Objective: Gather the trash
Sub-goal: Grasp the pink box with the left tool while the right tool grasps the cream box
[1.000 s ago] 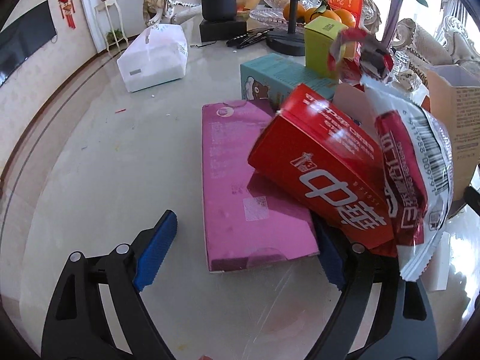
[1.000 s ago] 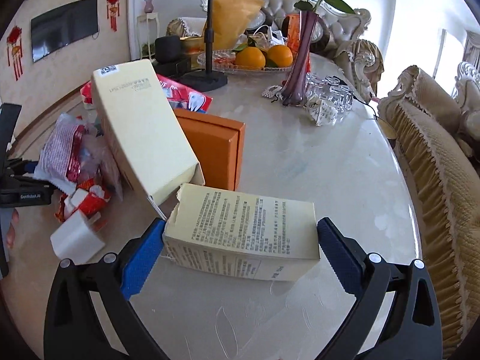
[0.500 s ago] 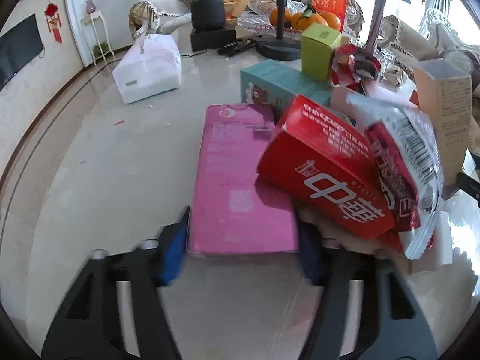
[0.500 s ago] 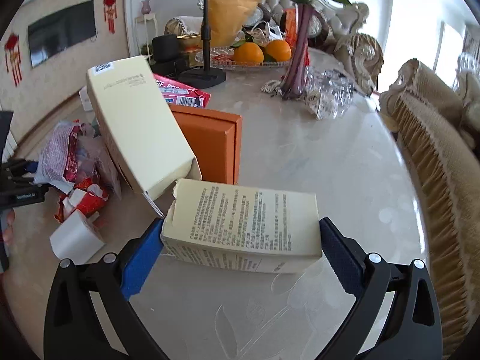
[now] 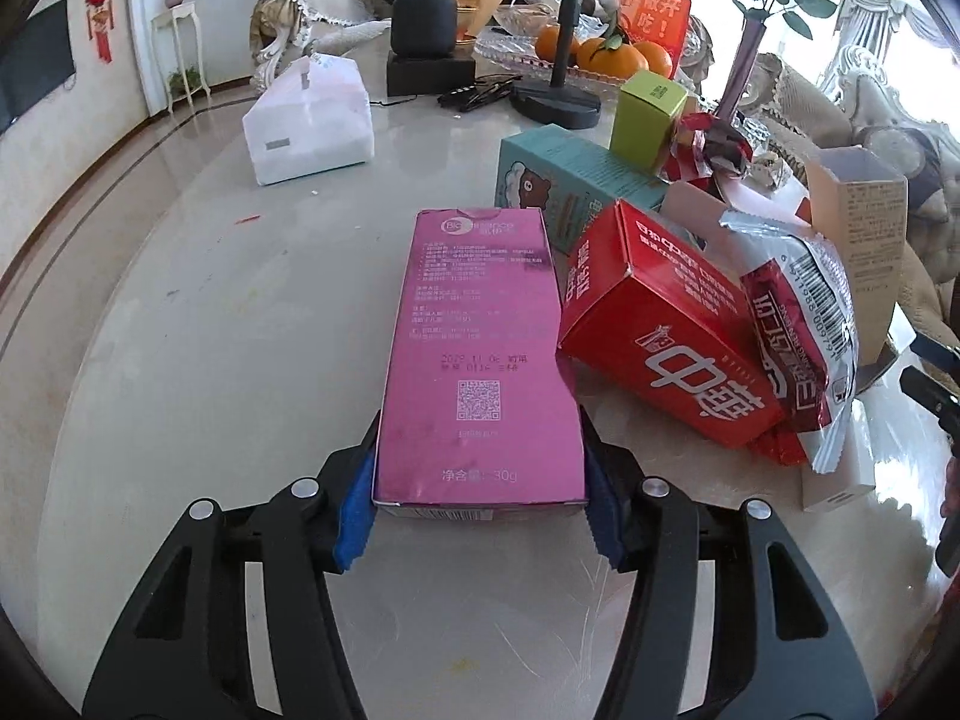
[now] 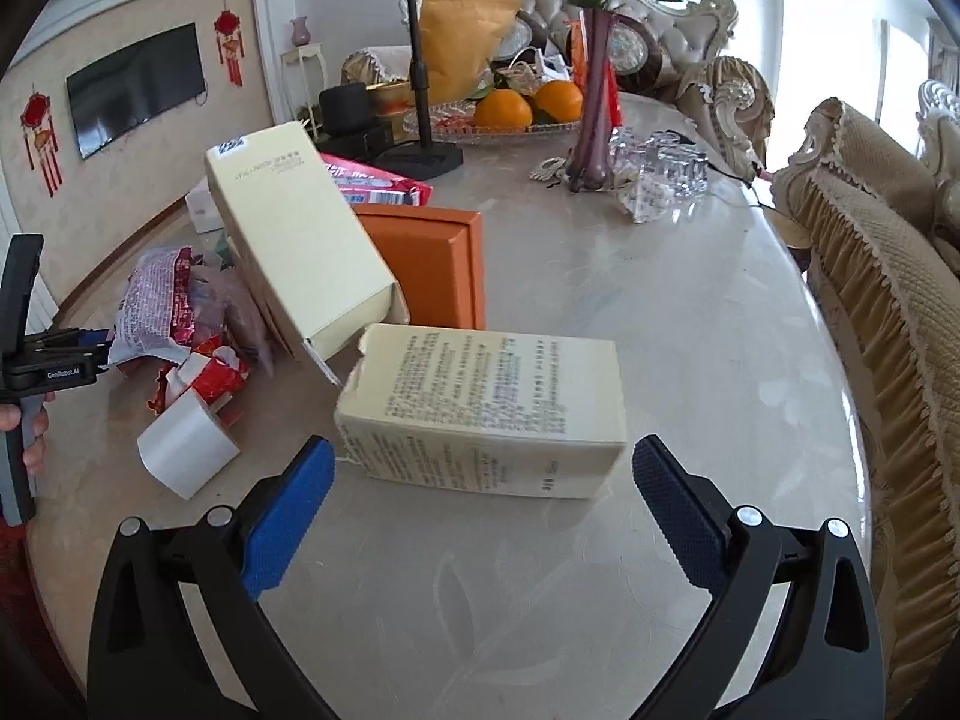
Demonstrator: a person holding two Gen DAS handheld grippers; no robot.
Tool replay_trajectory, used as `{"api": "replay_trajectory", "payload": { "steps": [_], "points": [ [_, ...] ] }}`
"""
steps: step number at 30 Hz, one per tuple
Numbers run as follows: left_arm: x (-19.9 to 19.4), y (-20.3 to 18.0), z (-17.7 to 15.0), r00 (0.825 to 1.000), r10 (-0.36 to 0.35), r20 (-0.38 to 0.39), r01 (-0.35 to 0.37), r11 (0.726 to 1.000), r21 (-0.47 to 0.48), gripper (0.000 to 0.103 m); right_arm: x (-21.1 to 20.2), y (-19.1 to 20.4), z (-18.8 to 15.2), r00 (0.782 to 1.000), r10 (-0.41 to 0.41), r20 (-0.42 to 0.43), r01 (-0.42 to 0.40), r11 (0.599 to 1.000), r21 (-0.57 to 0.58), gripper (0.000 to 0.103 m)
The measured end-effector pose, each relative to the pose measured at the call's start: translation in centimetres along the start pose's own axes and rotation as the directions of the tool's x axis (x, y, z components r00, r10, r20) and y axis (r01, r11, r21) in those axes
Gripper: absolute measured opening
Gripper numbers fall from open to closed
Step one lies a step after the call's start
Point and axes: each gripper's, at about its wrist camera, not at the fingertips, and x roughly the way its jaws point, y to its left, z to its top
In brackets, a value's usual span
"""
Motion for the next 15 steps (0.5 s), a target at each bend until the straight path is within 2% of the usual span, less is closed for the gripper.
{"api": "replay_trajectory", "payload": {
  "steps": [3, 5, 7, 9, 11, 12, 15],
  "points": [
    [0.1, 0.6, 0.3, 1.000, -0.015, 0.005, 0.015, 0.999, -0.043, 0.058, -0.3, -0.4, 0.3, 0.999, -0.040, 0.020, 0.040, 0.999, -0.006, 0.095],
    [0.2, 0.4, 0.3, 1.000, 0.007, 0.003, -0.007, 0.999, -0.034, 0.058, -0.4, -0.7, 0.6, 1.000, 0.005, 0.009, -0.004, 1.000, -0.019, 0.095],
    [0.6, -0.1, 0.5, 0.998, 0.058, -0.007, -0.058, 0.998, -0.007, 0.065, -0.1, -1.0, 1.1, 0.997, 0.076, -0.020, -0.077, 0.996, -0.049, 0.095],
    [0.9, -0.5, 0.5, 0.994, 0.108, -0.011, -0.107, 0.994, 0.016, 0.067, 0.3, -1.1, 1.8, 0.995, 0.085, -0.049, -0.090, 0.991, -0.101, 0.095],
    [1.1, -0.6, 0.6, 0.993, 0.119, -0.008, -0.119, 0.993, 0.023, 0.067, 1.0, -1.2, 2.6, 0.996, 0.052, -0.069, -0.063, 0.983, -0.172, 0.095],
    [1.1, -0.7, 0.7, 0.992, 0.122, -0.007, -0.122, 0.992, 0.024, 0.067, 1.4, -1.3, 3.0, 0.996, 0.061, -0.071, -0.075, 0.974, -0.212, 0.095],
    [1.2, -0.7, 0.8, 0.992, 0.122, -0.010, -0.122, 0.992, 0.035, 0.067, 2.5, -1.8, 3.6, 0.980, 0.162, -0.113, -0.187, 0.946, -0.264, 0.095]
  ]
}}
